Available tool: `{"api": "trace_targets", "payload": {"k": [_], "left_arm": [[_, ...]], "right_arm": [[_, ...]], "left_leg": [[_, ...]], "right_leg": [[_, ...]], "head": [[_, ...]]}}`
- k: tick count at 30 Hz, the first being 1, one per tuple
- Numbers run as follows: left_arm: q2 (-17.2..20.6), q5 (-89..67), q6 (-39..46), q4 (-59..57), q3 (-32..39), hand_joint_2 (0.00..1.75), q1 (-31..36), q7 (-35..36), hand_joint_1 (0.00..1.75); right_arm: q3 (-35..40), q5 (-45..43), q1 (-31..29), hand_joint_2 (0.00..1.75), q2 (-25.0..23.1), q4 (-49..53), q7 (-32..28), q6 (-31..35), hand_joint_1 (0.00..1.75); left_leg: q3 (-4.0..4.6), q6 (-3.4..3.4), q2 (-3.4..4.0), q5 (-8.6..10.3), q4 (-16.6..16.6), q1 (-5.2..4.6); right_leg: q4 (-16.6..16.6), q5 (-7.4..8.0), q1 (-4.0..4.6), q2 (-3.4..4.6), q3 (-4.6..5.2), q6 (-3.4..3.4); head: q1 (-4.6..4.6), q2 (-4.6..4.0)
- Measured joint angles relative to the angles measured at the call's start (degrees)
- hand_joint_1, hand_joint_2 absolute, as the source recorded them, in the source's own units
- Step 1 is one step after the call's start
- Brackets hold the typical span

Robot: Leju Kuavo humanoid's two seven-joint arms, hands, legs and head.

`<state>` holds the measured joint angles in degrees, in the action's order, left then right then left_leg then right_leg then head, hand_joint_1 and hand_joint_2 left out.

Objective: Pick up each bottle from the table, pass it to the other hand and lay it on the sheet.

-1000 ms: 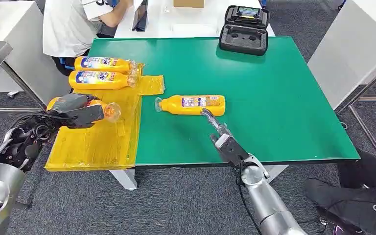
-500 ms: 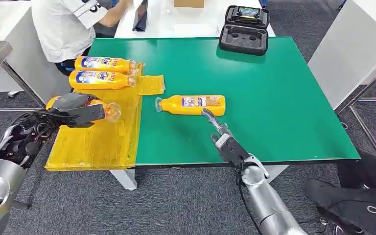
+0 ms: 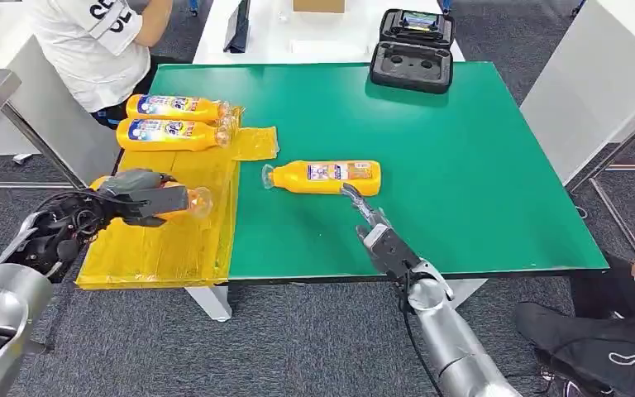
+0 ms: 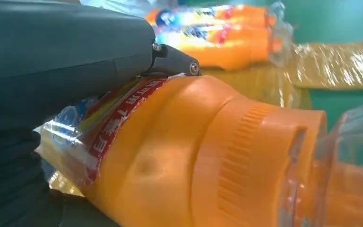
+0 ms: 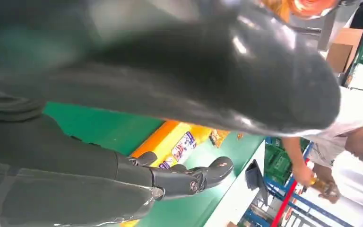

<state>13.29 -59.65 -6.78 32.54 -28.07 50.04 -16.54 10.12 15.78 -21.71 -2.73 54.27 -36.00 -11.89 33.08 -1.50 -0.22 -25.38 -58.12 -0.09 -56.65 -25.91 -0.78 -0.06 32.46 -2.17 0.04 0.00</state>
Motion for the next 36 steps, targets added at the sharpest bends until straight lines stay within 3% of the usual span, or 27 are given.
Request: {"api": "trace_targets", "payload": {"k": [10,36], "left_arm": [[-2.1,-2.4,5.3,-3.7,-1.4,1.75,-1.5,6.9,1.75],[-2.2,-5.0,6.8,-6.8,0.8,1.75,-3.2,10.0,1.73]], "right_arm": [[-0.6,0.7,2.0,0.00,-1.3,1.6,2.4,-0.1,0.00],[-1.2,1.9,2.0,0.00,-2.4,2.2,3.3,-0.8,0.00]], "left_leg": [[0.01,0.00,0.01,0.00,0.0,0.01],[0.04,0.00,-0.01,0.00,0.0,0.01]], "right_leg": [[0.0,0.00,0.01,0.00,0.01,0.00],[0.0,0.00,0.00,-0.01,0.00,0.00]], "head": [[-0.02,0.00],[0.00,0.00]]}}
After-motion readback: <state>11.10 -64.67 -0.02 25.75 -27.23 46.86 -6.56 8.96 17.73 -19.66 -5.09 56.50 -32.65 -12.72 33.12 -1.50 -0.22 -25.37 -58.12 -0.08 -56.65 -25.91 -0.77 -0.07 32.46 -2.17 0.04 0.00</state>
